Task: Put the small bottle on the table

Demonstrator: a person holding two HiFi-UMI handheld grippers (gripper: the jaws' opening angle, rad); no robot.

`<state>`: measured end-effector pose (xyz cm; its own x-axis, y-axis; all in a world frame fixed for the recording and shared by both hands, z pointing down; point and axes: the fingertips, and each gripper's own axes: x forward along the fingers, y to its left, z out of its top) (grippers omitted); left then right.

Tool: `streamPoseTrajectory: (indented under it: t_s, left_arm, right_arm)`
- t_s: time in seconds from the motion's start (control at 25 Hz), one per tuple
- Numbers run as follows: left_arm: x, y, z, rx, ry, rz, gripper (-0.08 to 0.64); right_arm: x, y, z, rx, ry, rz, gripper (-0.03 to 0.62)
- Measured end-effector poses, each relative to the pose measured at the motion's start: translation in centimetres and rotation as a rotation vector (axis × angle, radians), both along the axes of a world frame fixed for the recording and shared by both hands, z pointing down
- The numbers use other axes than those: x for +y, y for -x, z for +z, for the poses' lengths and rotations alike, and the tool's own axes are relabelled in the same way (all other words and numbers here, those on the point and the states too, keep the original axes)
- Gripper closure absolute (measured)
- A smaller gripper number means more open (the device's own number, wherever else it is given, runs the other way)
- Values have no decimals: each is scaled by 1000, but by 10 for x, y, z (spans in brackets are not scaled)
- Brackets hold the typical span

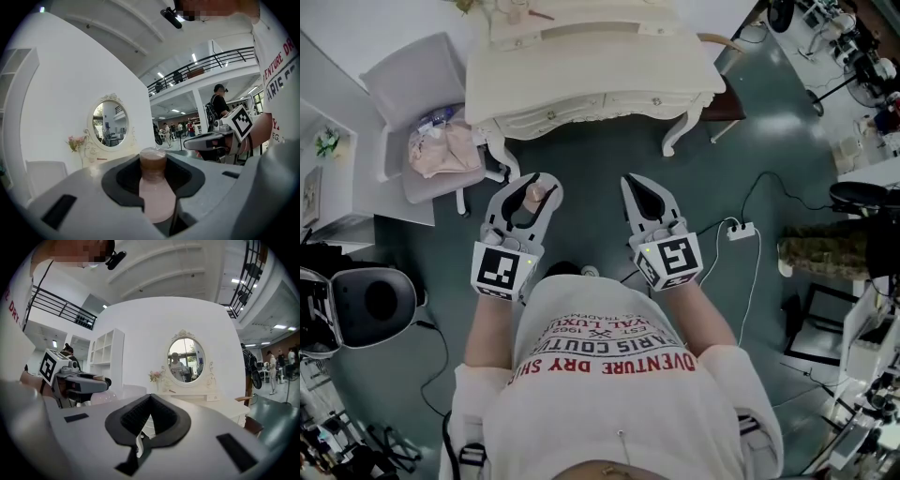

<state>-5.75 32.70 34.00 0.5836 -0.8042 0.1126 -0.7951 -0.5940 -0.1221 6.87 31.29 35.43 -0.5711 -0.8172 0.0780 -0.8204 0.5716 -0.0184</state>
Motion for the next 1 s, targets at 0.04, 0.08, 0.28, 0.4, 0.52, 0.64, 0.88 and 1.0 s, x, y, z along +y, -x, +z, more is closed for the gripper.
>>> streamPoseTrajectory:
  t_s: [0.04, 0.08, 0.28, 0.4, 0.52, 0.64, 0.88, 1.0]
  left_arm:
    - [-2, -1, 1, 2, 3, -3, 423]
    - [-3, -3, 1, 5, 7, -6, 423]
    - [-24, -3, 4, 23, 14, -15, 423]
    - [-47, -2, 8, 29, 16, -15, 423]
    - [-73, -3, 11, 27, 24, -9, 423]
    - [-108, -1, 13, 27, 23, 8, 423]
    - [-200, 8, 13, 35, 19, 45, 423]
    - [-253, 15, 10, 36, 15, 71, 423]
  right_arm:
    - [-2, -2, 1, 3, 4, -2, 594]
    - [-4, -4, 3, 6, 8, -3, 594]
    - [-27, -5, 9, 7, 25, -3, 594]
    - [-48, -5, 14, 15, 32, 0, 594]
    - [-74, -7, 19, 20, 45, 10, 594]
    - [-109, -5, 21, 22, 53, 23, 594]
    - [-197, 7, 21, 38, 59, 43, 594]
    - [-250, 15, 18, 37, 61, 63, 594]
